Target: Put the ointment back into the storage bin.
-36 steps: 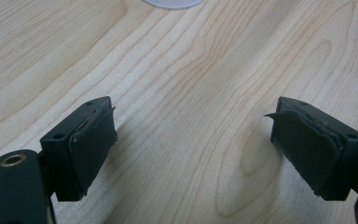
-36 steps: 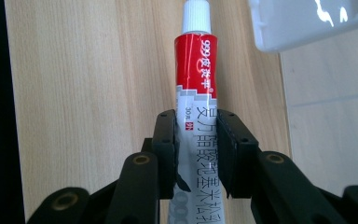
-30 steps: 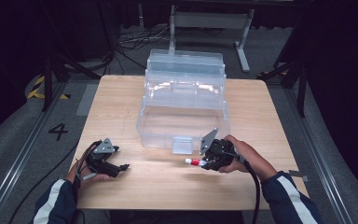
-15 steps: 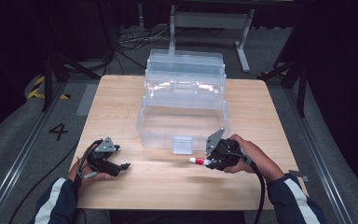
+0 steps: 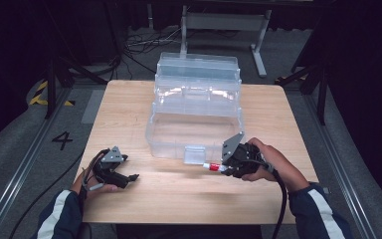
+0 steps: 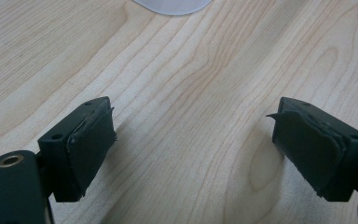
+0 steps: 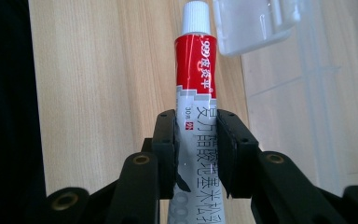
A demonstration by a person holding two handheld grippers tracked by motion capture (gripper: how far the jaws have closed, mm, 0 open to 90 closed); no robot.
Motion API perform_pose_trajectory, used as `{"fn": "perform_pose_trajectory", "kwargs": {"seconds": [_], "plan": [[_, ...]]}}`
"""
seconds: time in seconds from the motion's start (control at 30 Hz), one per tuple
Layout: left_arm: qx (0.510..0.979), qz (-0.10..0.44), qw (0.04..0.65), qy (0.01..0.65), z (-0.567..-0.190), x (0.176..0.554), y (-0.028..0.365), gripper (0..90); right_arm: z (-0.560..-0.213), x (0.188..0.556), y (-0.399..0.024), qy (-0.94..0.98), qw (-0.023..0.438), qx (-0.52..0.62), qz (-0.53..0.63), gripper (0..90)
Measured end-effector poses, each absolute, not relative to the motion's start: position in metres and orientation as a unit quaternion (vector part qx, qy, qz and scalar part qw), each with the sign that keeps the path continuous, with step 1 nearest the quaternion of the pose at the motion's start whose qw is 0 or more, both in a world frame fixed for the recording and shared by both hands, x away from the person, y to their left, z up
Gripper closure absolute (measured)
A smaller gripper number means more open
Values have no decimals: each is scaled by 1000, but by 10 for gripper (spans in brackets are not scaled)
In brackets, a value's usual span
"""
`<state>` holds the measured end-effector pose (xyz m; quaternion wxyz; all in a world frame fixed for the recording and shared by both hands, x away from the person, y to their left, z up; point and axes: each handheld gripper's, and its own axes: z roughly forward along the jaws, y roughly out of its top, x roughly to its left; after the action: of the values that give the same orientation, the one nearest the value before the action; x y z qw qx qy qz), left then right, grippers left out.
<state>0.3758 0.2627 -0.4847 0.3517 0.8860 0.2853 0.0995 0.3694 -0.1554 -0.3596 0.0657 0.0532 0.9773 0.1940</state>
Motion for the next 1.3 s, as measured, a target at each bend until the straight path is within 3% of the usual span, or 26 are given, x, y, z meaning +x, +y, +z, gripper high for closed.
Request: {"fn": "perform_pose_trajectory", "kwargs": {"seconds": [0.7, 1.3], "plan": [[886, 99, 352, 285, -485, 376, 263, 130, -313, 380, -159, 973, 106, 53, 197, 708], [886, 99, 352, 285, -485, 376, 263, 130, -296, 408, -147, 975, 118, 56, 179, 708]]}}
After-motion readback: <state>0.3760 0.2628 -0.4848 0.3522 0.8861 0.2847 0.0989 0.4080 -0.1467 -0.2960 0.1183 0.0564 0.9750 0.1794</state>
